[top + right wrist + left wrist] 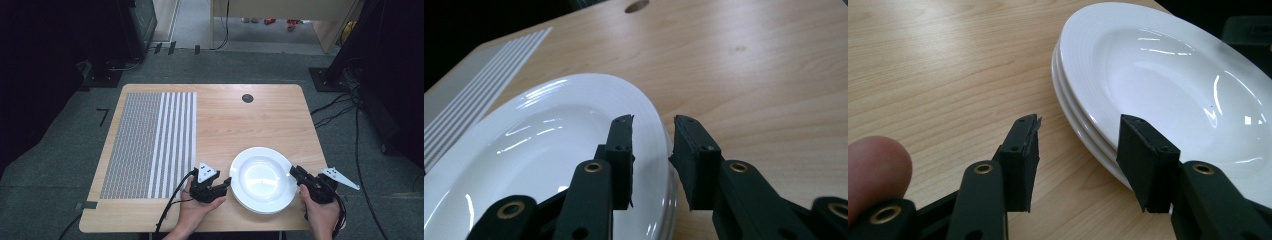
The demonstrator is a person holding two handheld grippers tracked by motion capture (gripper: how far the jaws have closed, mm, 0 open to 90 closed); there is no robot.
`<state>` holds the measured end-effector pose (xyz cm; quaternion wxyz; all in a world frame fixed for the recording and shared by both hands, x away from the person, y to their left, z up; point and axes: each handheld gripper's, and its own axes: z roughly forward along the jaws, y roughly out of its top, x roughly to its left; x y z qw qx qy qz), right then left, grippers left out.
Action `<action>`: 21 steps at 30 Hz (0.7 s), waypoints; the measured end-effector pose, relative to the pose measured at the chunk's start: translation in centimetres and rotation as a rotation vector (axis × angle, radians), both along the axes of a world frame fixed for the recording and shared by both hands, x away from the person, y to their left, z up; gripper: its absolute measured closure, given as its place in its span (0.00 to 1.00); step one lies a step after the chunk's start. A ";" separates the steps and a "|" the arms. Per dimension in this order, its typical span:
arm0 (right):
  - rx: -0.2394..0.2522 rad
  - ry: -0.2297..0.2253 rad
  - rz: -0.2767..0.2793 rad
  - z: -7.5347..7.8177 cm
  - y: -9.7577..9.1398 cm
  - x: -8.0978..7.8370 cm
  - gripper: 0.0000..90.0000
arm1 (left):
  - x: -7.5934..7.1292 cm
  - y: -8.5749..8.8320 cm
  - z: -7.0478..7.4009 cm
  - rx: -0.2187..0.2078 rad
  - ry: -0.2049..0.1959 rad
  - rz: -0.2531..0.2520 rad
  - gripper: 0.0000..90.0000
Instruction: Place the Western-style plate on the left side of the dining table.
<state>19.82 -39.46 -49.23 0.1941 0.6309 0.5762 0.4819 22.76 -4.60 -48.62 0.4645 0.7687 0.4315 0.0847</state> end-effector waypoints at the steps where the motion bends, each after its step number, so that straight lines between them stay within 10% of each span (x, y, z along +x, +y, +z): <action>1: 0.001 0.014 -0.003 0.0 0.0 0.0 0.79 | 0.0 0.0 0.1 -0.007 -0.001 -0.002 0.57; 21: 0.169 0.068 -0.028 -0.8 -0.9 0.1 0.90 | -0.2 -1.3 -0.5 -0.062 0.095 -0.115 0.54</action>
